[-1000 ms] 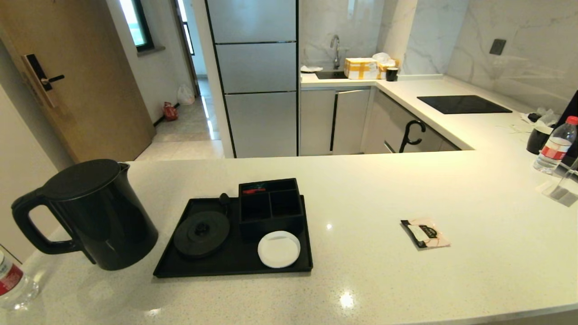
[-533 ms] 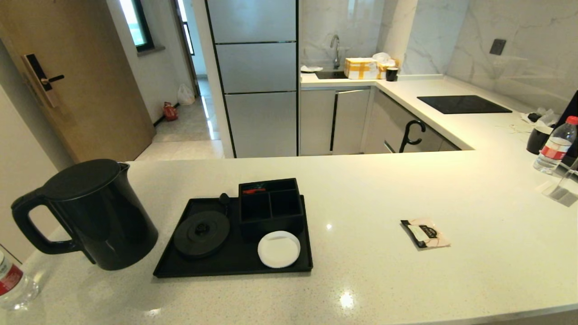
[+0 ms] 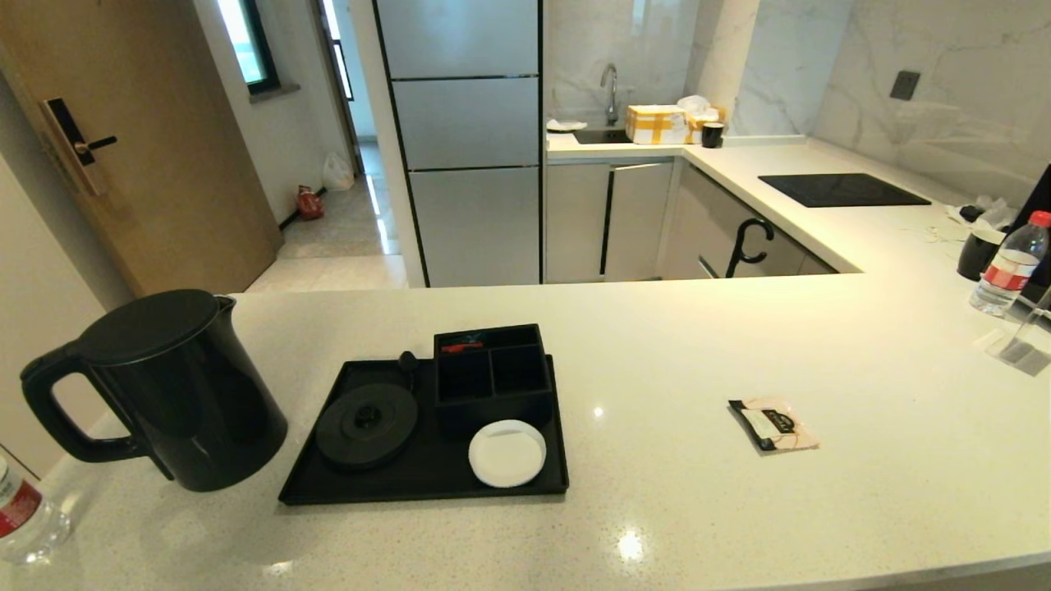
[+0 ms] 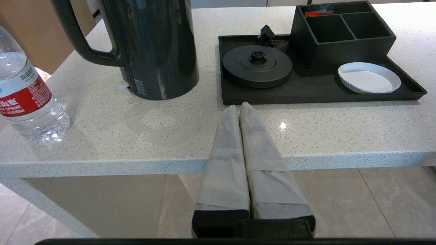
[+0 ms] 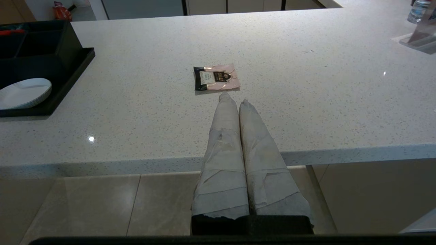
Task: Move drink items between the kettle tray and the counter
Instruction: Return the tea bag to its original position
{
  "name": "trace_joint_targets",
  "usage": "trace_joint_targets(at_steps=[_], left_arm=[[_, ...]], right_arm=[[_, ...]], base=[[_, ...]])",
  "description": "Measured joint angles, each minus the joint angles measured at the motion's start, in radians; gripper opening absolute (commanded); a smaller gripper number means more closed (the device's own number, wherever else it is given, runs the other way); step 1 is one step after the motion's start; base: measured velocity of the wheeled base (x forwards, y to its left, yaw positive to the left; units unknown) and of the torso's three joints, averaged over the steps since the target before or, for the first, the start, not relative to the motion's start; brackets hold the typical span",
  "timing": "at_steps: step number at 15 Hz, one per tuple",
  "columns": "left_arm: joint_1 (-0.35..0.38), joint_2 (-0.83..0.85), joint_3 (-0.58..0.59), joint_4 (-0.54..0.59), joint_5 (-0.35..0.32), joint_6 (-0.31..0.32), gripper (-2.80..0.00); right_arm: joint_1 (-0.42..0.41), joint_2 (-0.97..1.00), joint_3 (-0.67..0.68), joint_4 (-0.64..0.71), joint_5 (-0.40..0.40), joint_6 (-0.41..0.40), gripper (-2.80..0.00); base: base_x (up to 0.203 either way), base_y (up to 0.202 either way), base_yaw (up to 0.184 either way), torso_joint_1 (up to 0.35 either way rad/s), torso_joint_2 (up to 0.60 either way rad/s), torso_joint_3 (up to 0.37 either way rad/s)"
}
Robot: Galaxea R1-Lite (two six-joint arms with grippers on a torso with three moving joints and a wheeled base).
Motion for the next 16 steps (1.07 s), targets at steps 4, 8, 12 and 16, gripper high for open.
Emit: trace_joint_targets(at_steps=[4, 8, 12, 16], left_arm=[[0.0, 0.0, 0.0, 0.001, 0.0, 0.0, -2.8], [0.0, 0.0, 0.0, 0.001, 0.001, 0.0, -2.8], [0.0, 0.0, 0.0, 0.0, 0.002, 0.0, -2.8], [0.0, 0.0, 0.001, -0.004, 0.0, -0.001, -2.8]], right_arm=[[0.0, 0.0, 0.0, 0.0, 0.0, 0.0, -2.8], [0.0, 0.0, 0.0, 0.0, 0.0, 0.001, -2.8], [0.0, 0.0, 0.0, 0.0, 0.0, 0.001, -2.8], [0.0, 0.0, 0.0, 0.0, 0.0, 0.0, -2.8]], base=[[0.0, 0.0, 0.0, 0.0, 0.0, 0.0], [0.0, 0.0, 0.0, 0.0, 0.0, 0.0], [0.0, 0.0, 0.0, 0.0, 0.0, 0.0], [0.0, 0.0, 0.0, 0.0, 0.0, 0.0]])
